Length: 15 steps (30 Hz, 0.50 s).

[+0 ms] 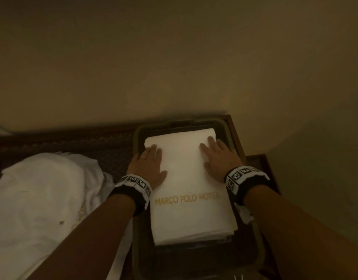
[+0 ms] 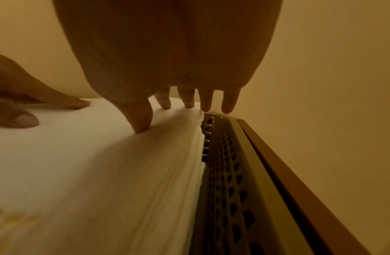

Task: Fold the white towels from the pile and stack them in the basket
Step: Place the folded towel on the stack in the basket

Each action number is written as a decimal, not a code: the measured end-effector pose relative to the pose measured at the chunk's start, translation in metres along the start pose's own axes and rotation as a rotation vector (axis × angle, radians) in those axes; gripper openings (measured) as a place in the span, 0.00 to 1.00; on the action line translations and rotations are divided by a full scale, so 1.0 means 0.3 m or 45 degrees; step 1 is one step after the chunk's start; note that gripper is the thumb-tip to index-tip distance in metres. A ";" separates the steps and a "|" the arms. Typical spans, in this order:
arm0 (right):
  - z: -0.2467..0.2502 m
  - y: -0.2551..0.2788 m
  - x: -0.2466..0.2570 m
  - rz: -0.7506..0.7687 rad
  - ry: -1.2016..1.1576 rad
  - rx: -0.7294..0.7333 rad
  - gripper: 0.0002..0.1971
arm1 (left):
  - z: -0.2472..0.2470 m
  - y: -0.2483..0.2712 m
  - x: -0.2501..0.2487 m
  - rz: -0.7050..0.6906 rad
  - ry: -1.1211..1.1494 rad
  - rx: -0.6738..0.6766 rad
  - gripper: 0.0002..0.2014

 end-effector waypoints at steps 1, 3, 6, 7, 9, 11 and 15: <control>-0.015 -0.021 0.000 0.011 0.024 0.036 0.34 | -0.020 -0.015 0.009 0.007 0.033 0.040 0.40; -0.054 -0.053 0.002 -0.014 0.055 0.106 0.35 | -0.051 -0.040 0.010 0.007 0.077 0.086 0.39; -0.096 -0.065 0.015 -0.067 0.032 0.167 0.36 | -0.064 -0.035 -0.022 0.001 0.129 0.063 0.36; -0.101 -0.056 0.020 -0.066 0.029 0.158 0.36 | -0.067 -0.019 -0.036 0.009 0.123 0.034 0.36; -0.115 -0.016 0.022 -0.042 0.035 0.140 0.36 | -0.079 0.042 -0.068 0.034 0.096 -0.017 0.35; -0.160 0.057 0.018 -0.007 0.052 0.184 0.39 | -0.119 0.131 -0.111 0.045 0.067 -0.011 0.38; -0.315 0.232 0.006 0.094 0.141 0.306 0.48 | -0.268 0.312 -0.186 -0.035 0.127 -0.009 0.45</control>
Point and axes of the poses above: each hand's wrist, its own y-axis away from the middle knuckle, its own z-axis out of the back of the hand, x = y × z, the point moved 4 cm from there along -y, towards the middle knuckle, and after that the axes turned 6 degrees about -y, right-handed, at the moved point
